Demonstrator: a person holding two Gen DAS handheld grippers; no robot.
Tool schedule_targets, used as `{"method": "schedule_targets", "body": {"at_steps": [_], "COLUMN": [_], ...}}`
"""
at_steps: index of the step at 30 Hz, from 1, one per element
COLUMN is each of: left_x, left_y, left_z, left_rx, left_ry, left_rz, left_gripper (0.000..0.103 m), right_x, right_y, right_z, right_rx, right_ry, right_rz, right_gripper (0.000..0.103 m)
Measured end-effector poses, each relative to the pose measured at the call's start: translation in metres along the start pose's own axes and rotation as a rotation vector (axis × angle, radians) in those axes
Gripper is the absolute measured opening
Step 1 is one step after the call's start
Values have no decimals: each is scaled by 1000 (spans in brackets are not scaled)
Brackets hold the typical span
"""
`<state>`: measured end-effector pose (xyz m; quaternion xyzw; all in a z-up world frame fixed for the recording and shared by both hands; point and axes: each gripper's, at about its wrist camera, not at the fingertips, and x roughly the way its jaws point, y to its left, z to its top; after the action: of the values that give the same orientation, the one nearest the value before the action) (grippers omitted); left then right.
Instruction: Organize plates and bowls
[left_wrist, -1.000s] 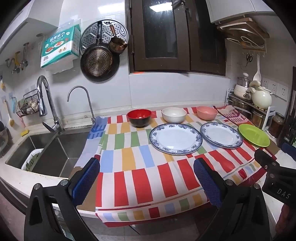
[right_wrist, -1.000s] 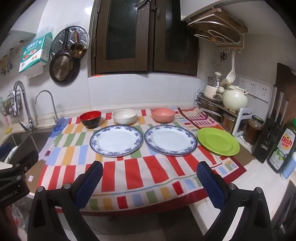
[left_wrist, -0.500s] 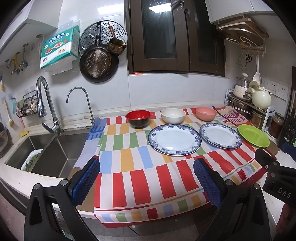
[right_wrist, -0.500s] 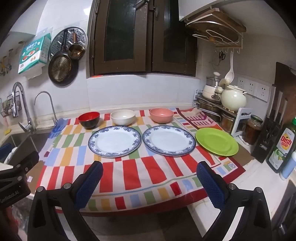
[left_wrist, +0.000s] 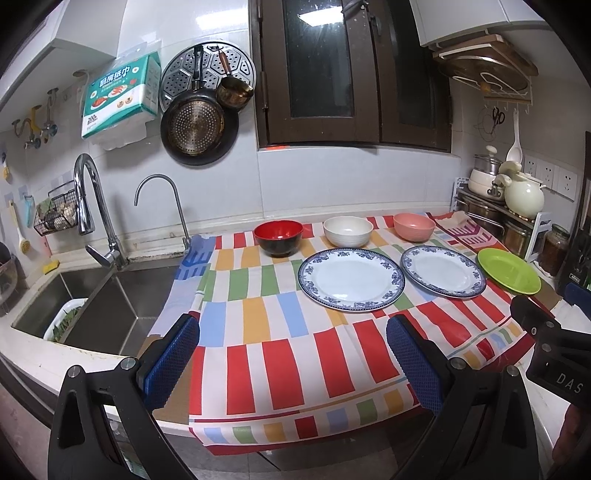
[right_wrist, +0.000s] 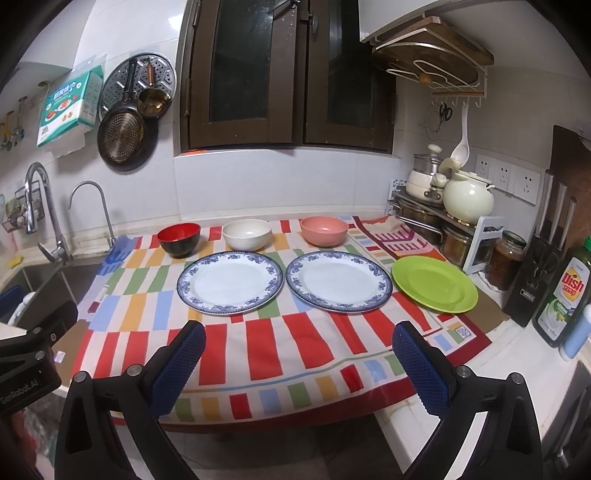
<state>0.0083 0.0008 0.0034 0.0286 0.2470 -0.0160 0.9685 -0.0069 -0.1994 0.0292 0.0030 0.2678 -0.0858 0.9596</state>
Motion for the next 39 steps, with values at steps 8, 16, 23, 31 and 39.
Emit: {"method": "schedule_targets", "body": {"at_steps": [8,16,23,31,39], "left_x": [3,5,5,6,7], "left_y": [-2,-5,-6,-6,-6], "left_z": [2,0,-1,-2,-2], "left_rx": [10,11,13,12,12], "left_ry": [4,1,3,1,1], "left_rz": [-2,-3,-5,-6,-5], "left_gripper": [103,103,103,103,103], "right_x": [0,1,2,3,4], "right_y": [-1,-1,-1,1,1], "right_z": [0,0,1,1,2], "right_rx": [-1,-1,-1,-2,-2], "right_ry": [-1,-2,-1,0,2], "right_rz": [-1,-2,-1,-2,-4], "right_gripper": [102,102,102,102,102]}}
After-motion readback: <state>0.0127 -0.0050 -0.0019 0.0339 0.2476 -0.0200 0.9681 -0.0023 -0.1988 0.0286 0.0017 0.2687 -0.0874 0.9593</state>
